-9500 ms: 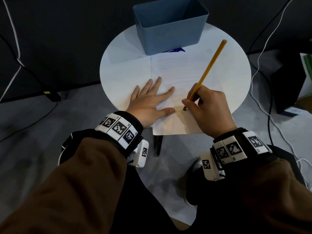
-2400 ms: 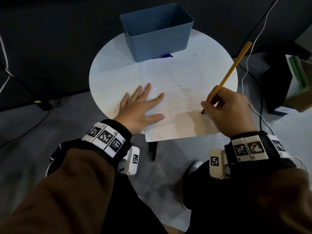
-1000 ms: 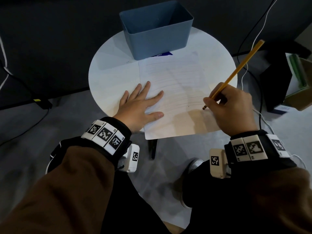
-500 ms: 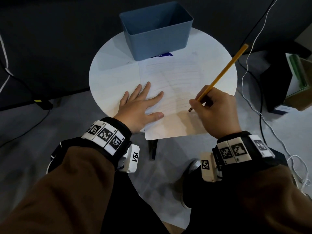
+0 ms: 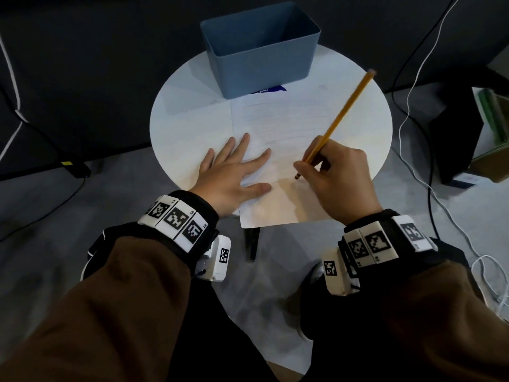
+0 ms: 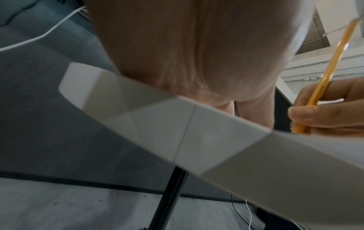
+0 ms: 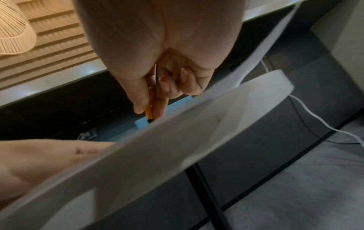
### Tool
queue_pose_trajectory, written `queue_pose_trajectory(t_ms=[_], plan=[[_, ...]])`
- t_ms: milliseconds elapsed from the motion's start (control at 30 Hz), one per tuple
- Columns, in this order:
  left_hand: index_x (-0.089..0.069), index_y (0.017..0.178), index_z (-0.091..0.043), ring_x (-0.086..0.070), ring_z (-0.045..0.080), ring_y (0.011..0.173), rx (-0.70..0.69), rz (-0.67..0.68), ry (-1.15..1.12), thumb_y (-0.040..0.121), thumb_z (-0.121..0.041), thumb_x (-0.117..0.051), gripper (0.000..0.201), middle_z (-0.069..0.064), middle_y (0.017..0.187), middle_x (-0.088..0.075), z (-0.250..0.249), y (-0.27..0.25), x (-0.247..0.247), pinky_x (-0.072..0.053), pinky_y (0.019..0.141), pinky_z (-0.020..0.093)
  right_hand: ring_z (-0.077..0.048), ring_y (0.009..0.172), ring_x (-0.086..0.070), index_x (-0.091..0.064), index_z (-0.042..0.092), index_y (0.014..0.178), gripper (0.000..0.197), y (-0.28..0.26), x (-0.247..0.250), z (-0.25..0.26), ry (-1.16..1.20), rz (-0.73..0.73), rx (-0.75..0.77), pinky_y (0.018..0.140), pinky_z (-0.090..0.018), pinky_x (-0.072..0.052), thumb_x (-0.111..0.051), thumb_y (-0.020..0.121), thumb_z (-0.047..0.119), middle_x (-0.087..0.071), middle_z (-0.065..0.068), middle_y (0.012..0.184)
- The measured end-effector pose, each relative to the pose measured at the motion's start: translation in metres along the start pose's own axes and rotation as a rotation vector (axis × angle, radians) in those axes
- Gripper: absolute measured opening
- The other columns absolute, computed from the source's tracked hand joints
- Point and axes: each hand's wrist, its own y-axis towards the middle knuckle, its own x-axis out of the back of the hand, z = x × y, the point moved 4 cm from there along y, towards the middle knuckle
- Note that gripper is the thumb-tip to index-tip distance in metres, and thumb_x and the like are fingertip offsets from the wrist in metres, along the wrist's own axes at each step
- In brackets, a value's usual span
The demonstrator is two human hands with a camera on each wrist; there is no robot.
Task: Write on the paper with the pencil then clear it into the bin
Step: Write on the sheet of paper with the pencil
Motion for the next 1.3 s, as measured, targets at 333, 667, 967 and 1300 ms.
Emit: queue_pose_trajectory(t_ms=[333,667,967,1300], plan=[[-0.009,0.150,-0.060,0.022,0.005,0.149,0.004,0.001,-0.004,0.093,-0.069,-0.041,0.066,-0.017,0.163,0.019,0.001,0.000,0.000,0.014,0.121,0.041,-0.004,0.062,-0.055,-0.063,0.022,0.083,0.014,0.004,0.010,-0.016,-0.052,-0.009,-0.073,0.066,-0.039,-0.055,-0.072,0.092,0.025,-0.064,0.017,0.071],[-0.009,0.151,-0.059,0.021,0.006,0.149,0.005,0.002,-0.004,0.093,-0.070,-0.040,0.067,-0.016,0.164,0.019,0.000,-0.001,0.001,0.014,0.121,0.041,-0.005,0.062,-0.056,-0.062,0.021,0.081,0.015,0.001,0.002,-0.009,-0.024,0.030,-0.034,0.066,-0.036,-0.052,-0.072,0.092,0.024,-0.066,0.014,0.070],[-0.008,0.150,-0.060,0.022,0.006,0.149,0.005,-0.001,0.008,0.094,-0.067,-0.041,0.065,-0.016,0.163,0.020,0.000,0.000,0.001,0.015,0.121,0.040,-0.005,0.064,-0.059,-0.064,0.019,0.083,0.013,0.004,0.038,-0.039,-0.090,-0.127,-0.155,0.067,-0.032,-0.053,-0.074,0.091,0.023,-0.062,0.018,0.070],[-0.008,0.150,-0.060,0.022,0.005,0.149,0.009,0.000,0.004,0.094,-0.067,-0.040,0.065,-0.017,0.163,0.019,0.000,0.000,0.001,0.014,0.121,0.040,-0.007,0.064,-0.060,-0.063,0.019,0.082,0.014,0.002,0.025,-0.029,-0.072,-0.068,-0.109,0.068,-0.036,-0.055,-0.073,0.091,0.022,-0.062,0.019,0.069]])
